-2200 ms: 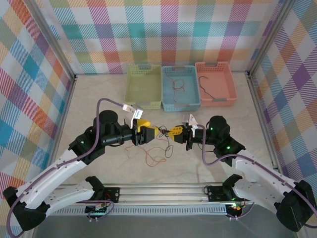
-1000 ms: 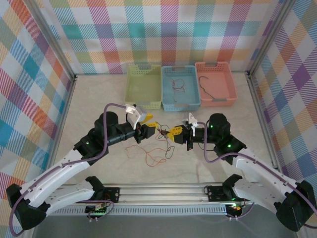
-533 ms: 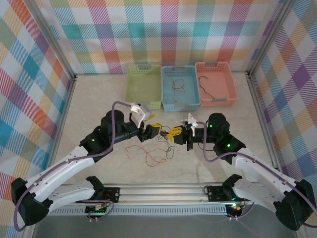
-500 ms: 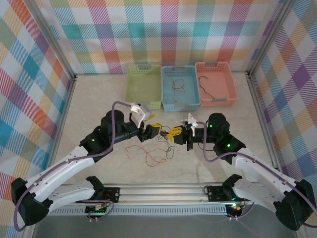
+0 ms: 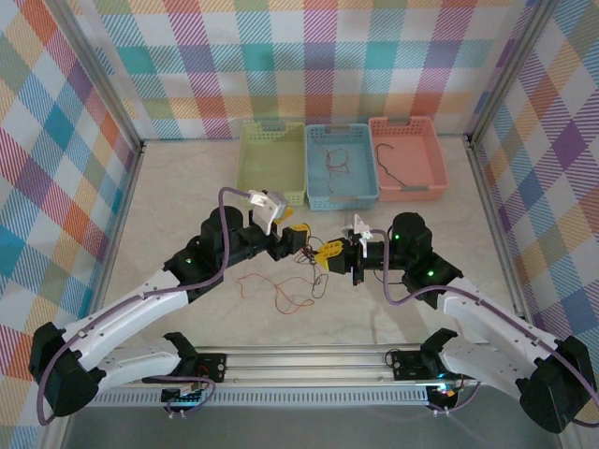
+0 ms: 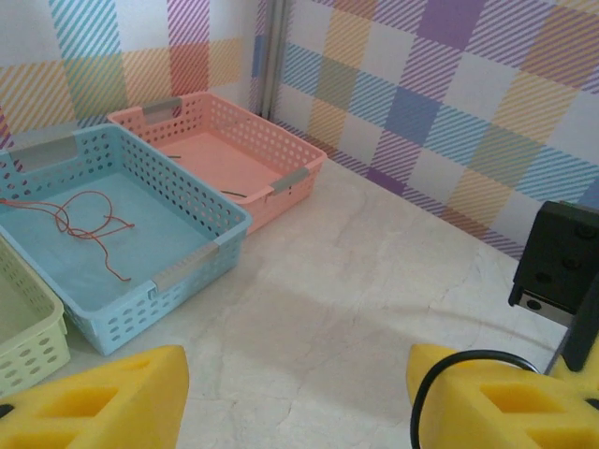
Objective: Untangle the cables
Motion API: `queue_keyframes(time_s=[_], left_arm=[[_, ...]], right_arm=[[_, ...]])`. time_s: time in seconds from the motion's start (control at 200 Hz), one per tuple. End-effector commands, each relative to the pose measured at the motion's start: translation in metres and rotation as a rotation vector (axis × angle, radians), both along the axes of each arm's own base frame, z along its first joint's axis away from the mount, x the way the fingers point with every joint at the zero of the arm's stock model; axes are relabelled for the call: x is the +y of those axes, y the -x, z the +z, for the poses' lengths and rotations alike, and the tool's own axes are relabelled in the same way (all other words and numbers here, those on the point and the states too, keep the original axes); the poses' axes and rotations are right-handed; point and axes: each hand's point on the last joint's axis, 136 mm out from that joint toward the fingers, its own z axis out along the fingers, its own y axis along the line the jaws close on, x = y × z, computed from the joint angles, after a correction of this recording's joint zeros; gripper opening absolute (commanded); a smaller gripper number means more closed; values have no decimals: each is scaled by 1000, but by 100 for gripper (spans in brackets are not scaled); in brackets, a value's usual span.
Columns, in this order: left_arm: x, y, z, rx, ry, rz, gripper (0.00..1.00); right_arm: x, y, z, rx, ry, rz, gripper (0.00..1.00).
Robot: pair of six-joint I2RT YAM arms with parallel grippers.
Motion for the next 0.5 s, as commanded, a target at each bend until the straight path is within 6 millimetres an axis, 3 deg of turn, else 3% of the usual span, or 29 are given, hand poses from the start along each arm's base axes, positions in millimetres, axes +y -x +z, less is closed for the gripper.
queue_keyframes(time_s=[0.0, 0.365, 0.495], left_arm=[[1, -9, 9, -12, 78, 56, 63], [30, -53, 18, -3, 228, 371, 68], [42, -60, 29, -9, 278, 443, 68]], right_arm=[[3, 7, 14, -22, -27, 55, 3], [7, 21, 6, 19, -13, 172, 3], [6, 26, 2, 28, -1, 197, 3]])
